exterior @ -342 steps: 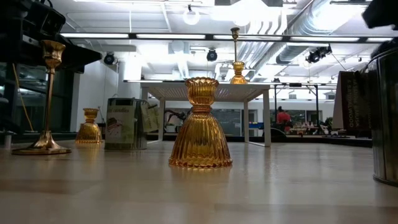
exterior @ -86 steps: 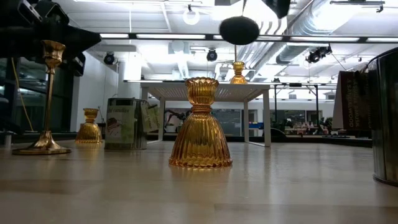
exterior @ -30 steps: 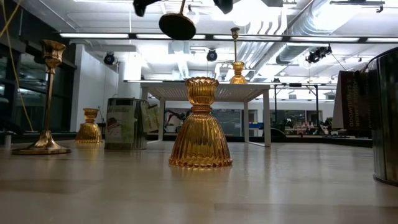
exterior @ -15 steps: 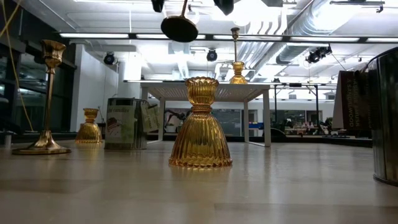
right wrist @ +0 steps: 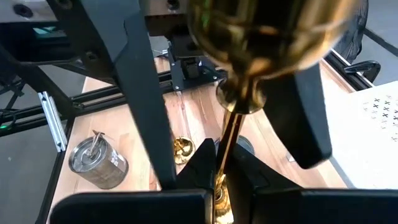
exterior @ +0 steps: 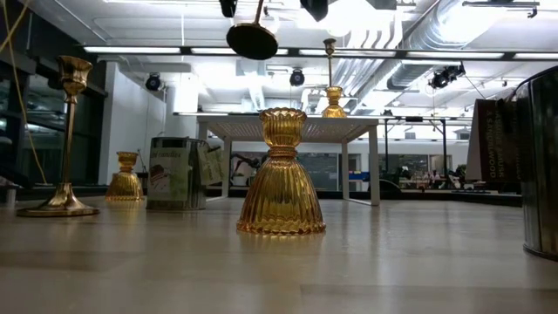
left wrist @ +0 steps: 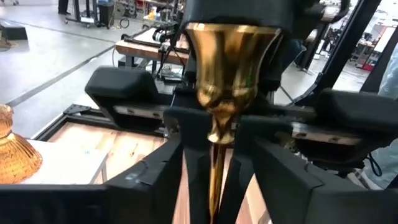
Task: Pick & Place candle stick holders
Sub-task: Put the right gold candle holder on the shelf aligned with the other gold candle holder
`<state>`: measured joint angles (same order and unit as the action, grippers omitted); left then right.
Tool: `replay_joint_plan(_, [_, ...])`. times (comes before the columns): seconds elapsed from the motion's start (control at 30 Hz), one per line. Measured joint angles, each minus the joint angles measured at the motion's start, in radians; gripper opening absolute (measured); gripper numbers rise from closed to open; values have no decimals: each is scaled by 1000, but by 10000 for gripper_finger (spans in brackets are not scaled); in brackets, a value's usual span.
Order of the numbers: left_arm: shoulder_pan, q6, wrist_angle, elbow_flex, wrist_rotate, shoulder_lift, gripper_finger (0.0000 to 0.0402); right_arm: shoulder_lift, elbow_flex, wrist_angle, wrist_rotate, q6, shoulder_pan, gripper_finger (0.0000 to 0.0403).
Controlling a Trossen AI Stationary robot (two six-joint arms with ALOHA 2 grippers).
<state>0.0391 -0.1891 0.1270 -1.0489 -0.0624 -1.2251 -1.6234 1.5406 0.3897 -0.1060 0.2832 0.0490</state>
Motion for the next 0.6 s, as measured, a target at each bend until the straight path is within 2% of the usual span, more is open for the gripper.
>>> replay_joint_plan(0.4, [0, 5, -4, 0, 4, 0, 17, 0, 0, 4, -1, 0, 0, 5])
replay_joint_plan(0.6, [0, 28, -12, 0, -6, 0, 11, 0, 0, 7, -6, -3, 0, 5])
